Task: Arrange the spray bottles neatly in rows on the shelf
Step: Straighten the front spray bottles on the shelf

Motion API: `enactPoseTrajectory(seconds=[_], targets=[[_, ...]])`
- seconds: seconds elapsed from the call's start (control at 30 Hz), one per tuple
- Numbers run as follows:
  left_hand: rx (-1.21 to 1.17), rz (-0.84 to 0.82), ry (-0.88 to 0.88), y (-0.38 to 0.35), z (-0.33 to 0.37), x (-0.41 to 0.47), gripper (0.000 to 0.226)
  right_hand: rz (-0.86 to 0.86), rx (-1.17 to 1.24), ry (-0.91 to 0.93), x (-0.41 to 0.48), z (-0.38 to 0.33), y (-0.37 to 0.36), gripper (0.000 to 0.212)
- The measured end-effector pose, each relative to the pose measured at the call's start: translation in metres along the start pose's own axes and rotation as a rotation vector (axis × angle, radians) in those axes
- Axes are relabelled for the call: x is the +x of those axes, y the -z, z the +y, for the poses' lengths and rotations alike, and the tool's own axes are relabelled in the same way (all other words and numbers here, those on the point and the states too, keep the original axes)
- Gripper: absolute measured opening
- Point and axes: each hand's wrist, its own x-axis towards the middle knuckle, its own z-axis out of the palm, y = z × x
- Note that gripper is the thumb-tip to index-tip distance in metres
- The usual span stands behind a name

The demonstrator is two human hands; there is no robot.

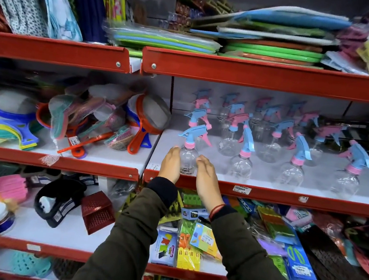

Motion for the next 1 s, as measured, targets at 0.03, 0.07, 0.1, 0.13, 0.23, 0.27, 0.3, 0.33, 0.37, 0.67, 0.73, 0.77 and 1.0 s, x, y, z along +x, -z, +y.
enactPoseTrajectory(seconds=[0.03,0.07,0.1,0.13,0.23,0.27,0.3,0.33,0.37,0.67,0.73,0.77,1.0], targets=[[-0.001,0.024,-0.019,0.0,-0.002,-0.002,0.049,0.009,-0.002,0.0,0.002,-0.002,0.0,0.048],[0.002,0.044,-0.041,0.001,-0.004,-0.004,0.05,0.016,-0.01,0.001,0.005,-0.004,0.0,0.049],[0.0,0.058,-0.056,0.002,-0.007,-0.007,0.05,0.018,-0.021,0.001,0.008,-0.006,0.0,0.049],[-0.005,0.066,-0.059,0.002,-0.008,-0.009,0.05,0.015,-0.034,-0.001,0.01,-0.008,0.0,0.049],[-0.003,0.04,-0.047,0.002,-0.009,-0.01,0.049,-0.006,-0.038,-0.01,0.012,-0.01,-0.001,0.049],[0.018,0.03,-0.051,0.002,-0.009,-0.01,0.049,-0.008,-0.035,-0.009,0.01,-0.009,-0.002,0.049],[0.035,0.024,-0.057,0.002,-0.01,-0.01,0.049,-0.007,-0.036,-0.006,0.008,-0.008,-0.002,0.049],[0.05,0.018,-0.064,0.001,-0.01,-0.01,0.049,-0.004,-0.037,-0.001,0.006,-0.007,-0.002,0.049],[0.064,0.013,-0.07,0.001,-0.011,-0.01,0.049,-0.004,-0.039,0.002,0.005,-0.005,-0.002,0.049],[0.019,0.073,-0.094,-0.004,-0.01,-0.019,0.049,0.009,-0.05,0.035,-0.004,-0.008,0.003,0.05],[-0.018,0.155,-0.146,-0.007,-0.013,-0.026,0.049,0.038,-0.055,0.085,-0.014,-0.009,0.011,0.049],[-0.025,0.198,-0.173,-0.01,-0.013,-0.031,0.048,0.064,-0.051,0.119,-0.021,-0.01,0.016,0.048],[-0.08,0.258,-0.279,-0.062,-0.018,-0.083,0.039,0.339,0.064,0.215,-0.059,0.005,0.07,0.041]])
